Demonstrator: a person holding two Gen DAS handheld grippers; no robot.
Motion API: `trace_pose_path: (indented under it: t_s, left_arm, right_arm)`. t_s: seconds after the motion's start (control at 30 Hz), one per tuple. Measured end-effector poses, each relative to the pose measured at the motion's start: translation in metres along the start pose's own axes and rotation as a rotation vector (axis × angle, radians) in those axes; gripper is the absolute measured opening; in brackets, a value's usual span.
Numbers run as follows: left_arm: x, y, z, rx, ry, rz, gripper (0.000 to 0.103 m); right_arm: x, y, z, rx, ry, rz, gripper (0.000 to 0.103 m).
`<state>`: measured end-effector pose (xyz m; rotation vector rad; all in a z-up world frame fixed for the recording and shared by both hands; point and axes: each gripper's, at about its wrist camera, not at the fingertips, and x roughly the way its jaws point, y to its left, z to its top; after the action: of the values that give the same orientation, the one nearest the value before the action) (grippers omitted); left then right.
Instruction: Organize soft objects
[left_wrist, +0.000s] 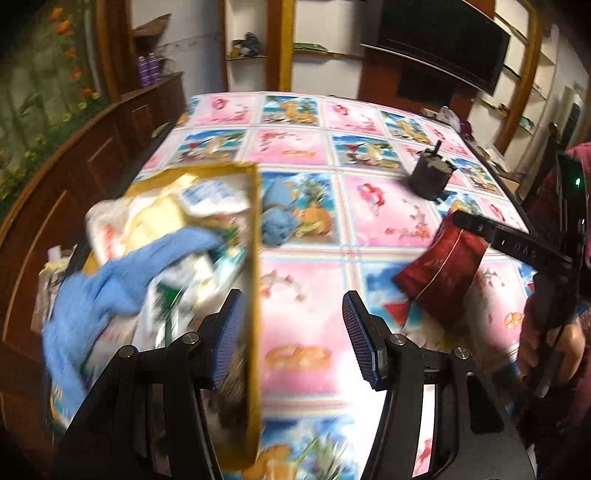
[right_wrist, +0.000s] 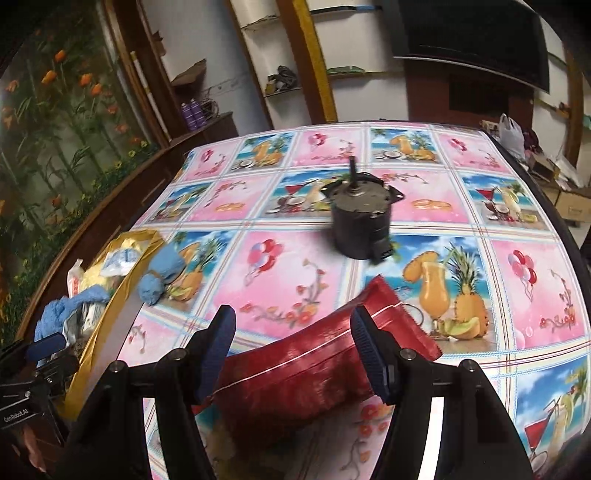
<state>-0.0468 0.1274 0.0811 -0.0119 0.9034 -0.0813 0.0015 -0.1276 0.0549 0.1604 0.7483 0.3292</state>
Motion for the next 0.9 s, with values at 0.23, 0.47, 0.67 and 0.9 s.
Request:
trace_pose_path:
  t_s: [0.23, 0.47, 0.67, 0.9]
  left_arm:
    - [0.075, -0.025, 0.068, 0.095, 0.088, -0.068, 0.055]
    - [0.139, -0.009, 0.099, 0.107, 0.142, 0.058, 0.055]
    - [0.155, -0.016, 0.097, 0.187, 0.197, 0.134, 0.056]
    - [0.153, -0.017, 0.092, 0.163, 0.29, -0.018, 0.058]
  right_arm:
    - [0.01, -0.027, -0.002, 0.067, 0.028, -0.026, 0.065]
    - [0.007, -0.032, 0.0, 0.097, 0.027, -0.014, 0.065]
    - [0.01, -0.031, -0.001, 0.103, 0.041, 0.005, 0.065]
    - [0.01, -0.033, -0.001, 0.115, 0.045, 0.005, 0.065]
